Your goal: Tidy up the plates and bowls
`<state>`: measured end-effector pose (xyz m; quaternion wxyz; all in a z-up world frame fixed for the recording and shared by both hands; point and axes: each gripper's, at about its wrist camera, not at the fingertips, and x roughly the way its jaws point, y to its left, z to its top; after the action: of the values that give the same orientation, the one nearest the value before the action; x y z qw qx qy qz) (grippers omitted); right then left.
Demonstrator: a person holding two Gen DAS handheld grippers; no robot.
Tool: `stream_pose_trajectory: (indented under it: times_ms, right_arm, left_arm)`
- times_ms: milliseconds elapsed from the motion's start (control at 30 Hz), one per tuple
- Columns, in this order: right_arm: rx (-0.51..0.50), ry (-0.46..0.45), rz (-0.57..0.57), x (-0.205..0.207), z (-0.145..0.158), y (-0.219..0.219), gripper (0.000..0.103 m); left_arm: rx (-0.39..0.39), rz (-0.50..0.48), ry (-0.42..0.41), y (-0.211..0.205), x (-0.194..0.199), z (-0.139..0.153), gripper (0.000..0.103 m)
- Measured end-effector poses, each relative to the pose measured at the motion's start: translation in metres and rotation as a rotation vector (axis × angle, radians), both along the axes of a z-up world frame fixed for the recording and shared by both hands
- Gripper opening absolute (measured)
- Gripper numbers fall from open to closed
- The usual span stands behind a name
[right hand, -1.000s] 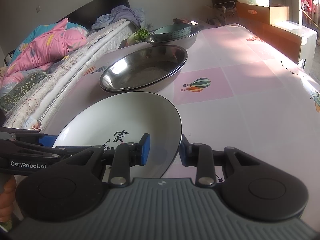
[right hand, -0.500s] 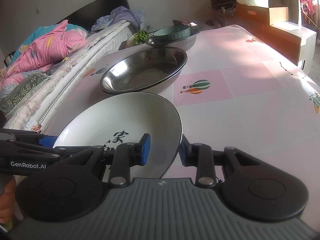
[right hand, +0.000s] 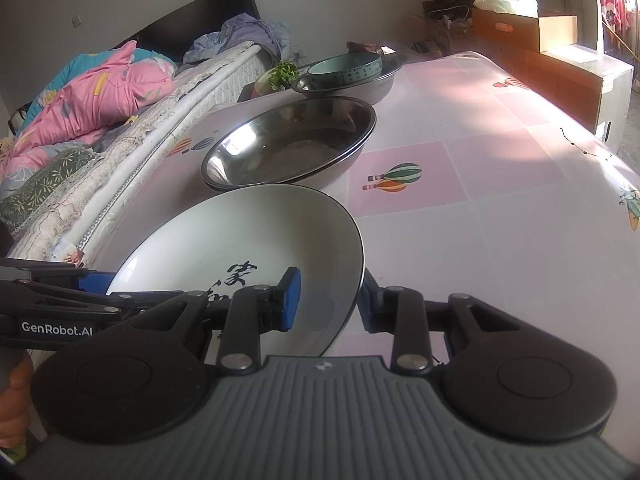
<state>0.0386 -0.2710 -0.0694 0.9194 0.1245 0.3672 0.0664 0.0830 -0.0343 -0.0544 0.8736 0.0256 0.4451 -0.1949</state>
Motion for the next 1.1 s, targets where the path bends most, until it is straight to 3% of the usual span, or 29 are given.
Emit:
stream_pose_trajectory:
  times_ms: [1100]
  right_arm:
    - [-0.001, -0.004, 0.001, -0.0003, 0.0039, -0.0002, 0.03]
  left_arm:
    - [-0.007, 0.009, -0.01, 0.0017, 0.0001, 0.0038, 0.064]
